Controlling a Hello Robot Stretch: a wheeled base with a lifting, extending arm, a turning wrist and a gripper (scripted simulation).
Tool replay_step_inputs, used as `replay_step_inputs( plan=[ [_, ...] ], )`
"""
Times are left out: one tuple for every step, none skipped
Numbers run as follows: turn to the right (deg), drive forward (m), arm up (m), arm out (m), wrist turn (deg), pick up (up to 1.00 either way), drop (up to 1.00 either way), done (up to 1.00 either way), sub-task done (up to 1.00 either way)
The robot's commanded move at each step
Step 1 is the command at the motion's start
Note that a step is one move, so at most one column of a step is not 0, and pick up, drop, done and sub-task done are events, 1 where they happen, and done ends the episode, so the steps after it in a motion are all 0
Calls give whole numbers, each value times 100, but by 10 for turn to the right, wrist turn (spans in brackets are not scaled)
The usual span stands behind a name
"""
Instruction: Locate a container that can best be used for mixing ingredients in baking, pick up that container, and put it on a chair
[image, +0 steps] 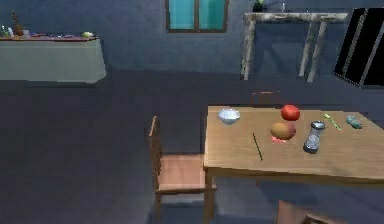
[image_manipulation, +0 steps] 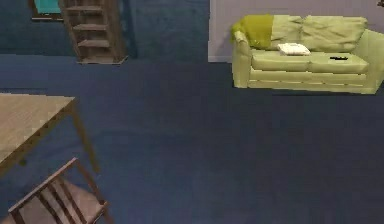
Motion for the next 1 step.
replay_step_inputs(
  plan=[
    [-120,0,0,0,0,0,0,0,0]
  ],
)
